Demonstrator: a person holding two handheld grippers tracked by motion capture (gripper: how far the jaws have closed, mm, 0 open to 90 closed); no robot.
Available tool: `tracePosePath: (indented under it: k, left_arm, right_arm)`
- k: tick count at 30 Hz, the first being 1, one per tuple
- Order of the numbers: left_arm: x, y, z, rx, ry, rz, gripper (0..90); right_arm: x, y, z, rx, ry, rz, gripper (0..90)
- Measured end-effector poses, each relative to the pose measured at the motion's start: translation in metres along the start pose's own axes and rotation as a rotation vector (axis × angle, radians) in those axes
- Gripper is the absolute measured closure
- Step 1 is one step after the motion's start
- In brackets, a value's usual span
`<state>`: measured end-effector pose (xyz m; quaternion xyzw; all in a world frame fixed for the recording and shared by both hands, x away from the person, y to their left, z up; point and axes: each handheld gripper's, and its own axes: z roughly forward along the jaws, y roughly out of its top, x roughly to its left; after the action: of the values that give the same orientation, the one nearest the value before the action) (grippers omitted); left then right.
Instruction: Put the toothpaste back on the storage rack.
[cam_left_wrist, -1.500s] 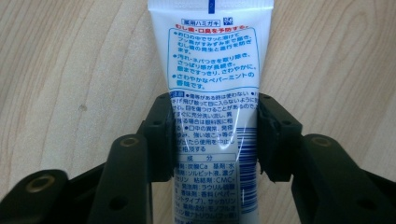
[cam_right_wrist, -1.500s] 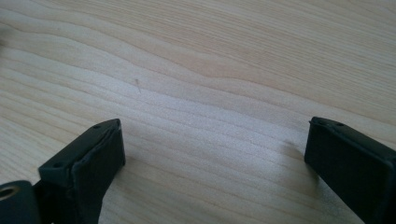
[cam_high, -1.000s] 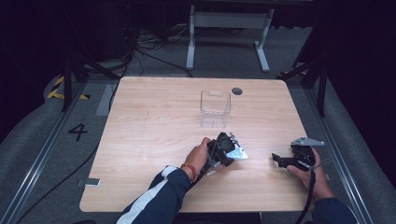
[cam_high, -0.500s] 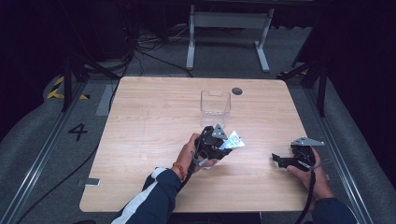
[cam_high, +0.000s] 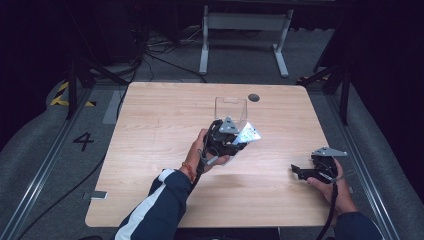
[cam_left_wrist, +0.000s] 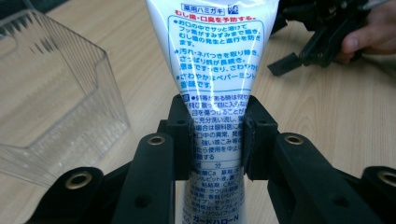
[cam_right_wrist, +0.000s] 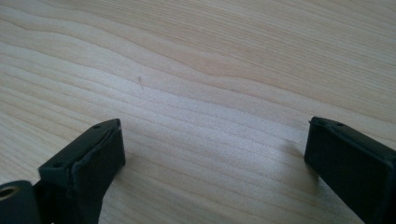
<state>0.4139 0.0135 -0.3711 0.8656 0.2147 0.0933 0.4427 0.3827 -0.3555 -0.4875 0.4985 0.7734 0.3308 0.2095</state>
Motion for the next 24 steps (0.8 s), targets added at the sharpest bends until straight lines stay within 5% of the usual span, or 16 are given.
tracePosePath:
  k: [16,24]
  left_arm:
    - [0.027,0.036,-0.009,-0.141,0.048,0.006,70.1]
    - [0.052,0.053,-0.016,-0.229,0.083,0.010,70.1]
  right_arm:
    - [0.000,0.000,0.000,0.000,0.004,-0.003,5.3]
    - [0.000,0.000,0.000,0.000,0.005,-0.004,5.3]
